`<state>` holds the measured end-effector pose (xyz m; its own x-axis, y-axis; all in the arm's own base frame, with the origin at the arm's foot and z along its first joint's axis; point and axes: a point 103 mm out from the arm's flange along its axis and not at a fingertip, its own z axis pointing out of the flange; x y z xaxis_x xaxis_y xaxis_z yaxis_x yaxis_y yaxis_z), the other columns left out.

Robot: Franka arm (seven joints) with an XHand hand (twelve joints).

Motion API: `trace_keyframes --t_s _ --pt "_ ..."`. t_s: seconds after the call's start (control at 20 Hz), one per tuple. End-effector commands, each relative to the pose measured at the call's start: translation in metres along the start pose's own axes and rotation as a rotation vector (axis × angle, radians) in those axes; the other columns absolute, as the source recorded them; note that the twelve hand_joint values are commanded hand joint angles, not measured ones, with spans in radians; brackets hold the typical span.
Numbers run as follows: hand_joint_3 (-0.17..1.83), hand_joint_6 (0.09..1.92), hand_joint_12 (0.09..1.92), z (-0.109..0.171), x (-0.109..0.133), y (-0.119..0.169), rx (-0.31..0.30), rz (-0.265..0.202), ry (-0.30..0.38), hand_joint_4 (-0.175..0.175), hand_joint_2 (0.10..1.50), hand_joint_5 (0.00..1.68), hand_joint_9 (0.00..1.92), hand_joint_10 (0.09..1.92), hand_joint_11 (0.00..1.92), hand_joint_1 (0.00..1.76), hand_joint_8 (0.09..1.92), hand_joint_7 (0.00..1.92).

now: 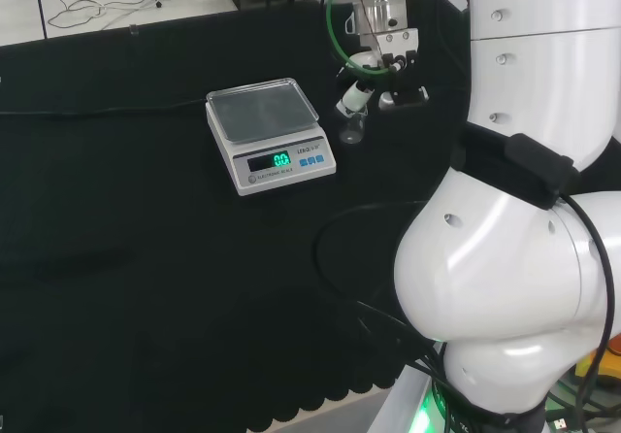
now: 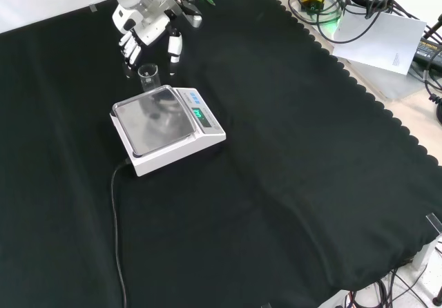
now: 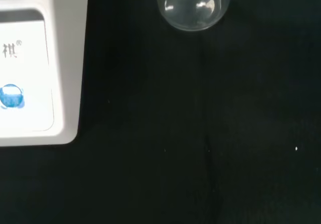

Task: Pick up the beaker.

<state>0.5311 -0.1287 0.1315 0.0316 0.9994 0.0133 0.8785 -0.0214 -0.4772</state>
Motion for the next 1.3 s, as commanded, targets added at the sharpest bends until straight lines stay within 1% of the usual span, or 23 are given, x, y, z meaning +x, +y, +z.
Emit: trace_keyframes --t_s 0.05,0.35,0.4,0.5,0.55,0.7,0.75,0.85,0.9,0.95,1.0,1.1,1.3 --pt "0.27 0.09 1.29 0.006 0.001 0.008 0.019 0.006 -0.017 0.031 0.85 0.36 0.25 0.79 0.00 0.70 0.60 0.16" --pt "0.42 0.09 1.33 0.016 0.001 0.019 0.031 0.013 -0.024 0.032 0.77 0.40 0.26 0.81 0.00 0.73 0.62 0.15" --pt "0.43 0.09 1.34 0.017 0.001 0.020 0.026 0.013 -0.028 0.028 0.77 0.42 0.26 0.81 0.00 0.75 0.62 0.16" --pt "0.48 0.09 1.39 0.017 0.002 0.022 0.004 0.007 -0.042 0.014 0.77 0.54 0.32 0.80 0.04 0.82 0.64 0.19" --pt "0.52 0.17 1.39 0.017 0.002 0.023 -0.013 0.005 -0.054 0.004 0.77 0.59 0.38 0.79 0.10 0.86 0.64 0.21" --pt "0.60 0.52 1.33 0.019 0.003 0.028 -0.032 0.005 -0.068 -0.028 0.76 0.68 0.58 0.74 0.38 0.99 0.67 0.30" --pt "0.62 0.61 1.28 0.019 0.003 0.029 -0.043 0.003 -0.067 -0.051 0.76 0.70 0.67 0.72 0.51 1.04 0.69 0.36" --pt "0.64 0.72 1.15 0.019 0.002 0.031 -0.082 -0.002 -0.058 -0.105 0.78 0.76 0.83 0.68 0.74 1.12 0.72 0.47" --pt "0.50 0.88 1.08 0.017 0.001 0.032 -0.091 -0.002 -0.051 -0.135 0.88 0.80 0.90 0.68 0.84 1.13 0.75 0.55" --pt "0.34 1.02 1.02 0.015 0.000 0.032 -0.095 -0.005 -0.047 -0.155 0.98 0.83 0.94 0.68 0.90 1.13 0.79 0.62" --pt "0.21 1.10 0.97 0.010 -0.001 0.032 -0.099 -0.006 -0.047 -0.166 1.06 0.84 0.97 0.69 0.94 1.13 0.81 0.68" --pt "0.10 1.17 0.93 -0.003 -0.003 0.030 -0.101 -0.004 -0.065 -0.174 1.13 0.86 1.01 0.71 0.97 1.13 0.84 0.75" --pt "0.06 1.19 0.91 -0.041 -0.008 0.018 -0.124 0.017 -0.117 -0.175 1.15 0.86 1.03 0.73 0.98 1.13 0.86 0.80"
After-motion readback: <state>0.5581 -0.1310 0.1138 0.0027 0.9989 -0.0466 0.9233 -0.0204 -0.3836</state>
